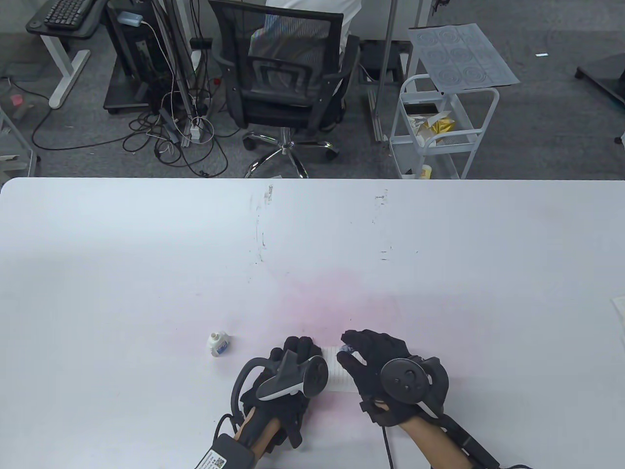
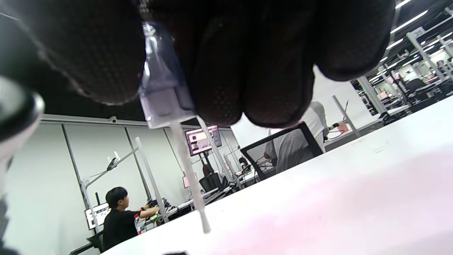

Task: Brush correction fluid to cover black text

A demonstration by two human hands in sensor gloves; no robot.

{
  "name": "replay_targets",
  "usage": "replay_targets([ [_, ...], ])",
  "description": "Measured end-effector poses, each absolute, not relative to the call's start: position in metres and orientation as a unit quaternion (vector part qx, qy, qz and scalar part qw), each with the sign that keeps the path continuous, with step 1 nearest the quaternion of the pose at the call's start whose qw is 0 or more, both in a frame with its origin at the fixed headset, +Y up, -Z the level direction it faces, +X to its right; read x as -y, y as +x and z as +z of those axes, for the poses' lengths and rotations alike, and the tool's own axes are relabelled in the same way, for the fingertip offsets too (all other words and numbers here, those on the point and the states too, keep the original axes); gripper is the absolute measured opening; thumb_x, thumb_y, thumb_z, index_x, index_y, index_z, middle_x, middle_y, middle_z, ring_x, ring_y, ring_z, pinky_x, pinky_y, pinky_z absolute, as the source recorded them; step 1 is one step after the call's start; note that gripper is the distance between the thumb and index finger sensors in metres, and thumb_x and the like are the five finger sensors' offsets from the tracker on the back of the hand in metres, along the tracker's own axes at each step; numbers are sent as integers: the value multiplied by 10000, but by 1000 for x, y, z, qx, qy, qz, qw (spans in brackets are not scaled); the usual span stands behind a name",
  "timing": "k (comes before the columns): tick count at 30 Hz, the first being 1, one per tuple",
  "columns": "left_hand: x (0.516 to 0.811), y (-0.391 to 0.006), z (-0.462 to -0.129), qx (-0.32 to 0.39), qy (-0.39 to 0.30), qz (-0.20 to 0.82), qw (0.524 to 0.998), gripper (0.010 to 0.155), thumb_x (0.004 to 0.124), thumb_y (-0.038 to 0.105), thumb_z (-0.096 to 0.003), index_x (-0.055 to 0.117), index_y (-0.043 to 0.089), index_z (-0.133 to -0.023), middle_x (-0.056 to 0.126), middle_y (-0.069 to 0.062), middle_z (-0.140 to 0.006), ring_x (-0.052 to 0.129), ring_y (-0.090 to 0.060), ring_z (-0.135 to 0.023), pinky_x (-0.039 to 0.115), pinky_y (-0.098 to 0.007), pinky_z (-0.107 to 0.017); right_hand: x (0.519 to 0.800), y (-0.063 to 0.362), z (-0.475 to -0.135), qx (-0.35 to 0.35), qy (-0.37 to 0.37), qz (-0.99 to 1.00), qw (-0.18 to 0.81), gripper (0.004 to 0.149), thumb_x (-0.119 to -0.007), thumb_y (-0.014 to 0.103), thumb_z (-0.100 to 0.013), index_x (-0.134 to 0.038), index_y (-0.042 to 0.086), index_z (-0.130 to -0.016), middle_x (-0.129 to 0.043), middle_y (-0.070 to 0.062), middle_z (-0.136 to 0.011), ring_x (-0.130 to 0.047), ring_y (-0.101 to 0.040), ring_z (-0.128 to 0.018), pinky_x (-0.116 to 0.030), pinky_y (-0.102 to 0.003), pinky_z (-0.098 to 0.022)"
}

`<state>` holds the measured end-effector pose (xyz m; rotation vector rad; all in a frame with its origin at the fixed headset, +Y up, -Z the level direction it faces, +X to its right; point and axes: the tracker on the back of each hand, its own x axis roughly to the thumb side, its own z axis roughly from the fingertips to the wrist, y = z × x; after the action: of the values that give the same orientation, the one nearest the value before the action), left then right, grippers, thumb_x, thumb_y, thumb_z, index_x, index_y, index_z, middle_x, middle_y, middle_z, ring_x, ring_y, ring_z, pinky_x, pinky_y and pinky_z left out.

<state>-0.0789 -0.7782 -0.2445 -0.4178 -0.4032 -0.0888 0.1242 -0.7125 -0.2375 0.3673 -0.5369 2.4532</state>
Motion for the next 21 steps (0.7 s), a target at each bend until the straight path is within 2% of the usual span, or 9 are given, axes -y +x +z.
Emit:
replay_targets([
  [5, 778, -79, -244, 197, -207, -44, 957, 656, 539, 430, -513, 245, 269, -1077, 181, -63, -1170, 272, -329, -1121, 378, -491, -820, 716, 139, -238, 199, 123, 925, 298, 493, -890, 487, -335, -893, 197, -734, -949, -48, -657, -1036, -309, -529, -788, -539, -484],
  [17, 778, -82, -245, 192, -205, -28, 959, 676, 557, 466, -501, 258, 294, -1082, 187, -50, -1177, 263, -320, -1127, 368, -513, -823, 718, 141, -240, 193, 119, 926, 300, 494, -890, 487, -334, -893, 197, -734, -950, -50, -655, -1036, -310, -527, -789, -539, -483],
  [21, 770, -88, -244, 192, -164, -16, 968, 702, 603, 508, -467, 328, 313, -1083, 211, -70, -1171, 285, -345, -1113, 393, -532, -805, 719, 141, -241, 190, 119, 925, 308, 494, -890, 487, -335, -893, 196, -734, -950, -51, -654, -1036, -311, -526, -789, -538, -482],
])
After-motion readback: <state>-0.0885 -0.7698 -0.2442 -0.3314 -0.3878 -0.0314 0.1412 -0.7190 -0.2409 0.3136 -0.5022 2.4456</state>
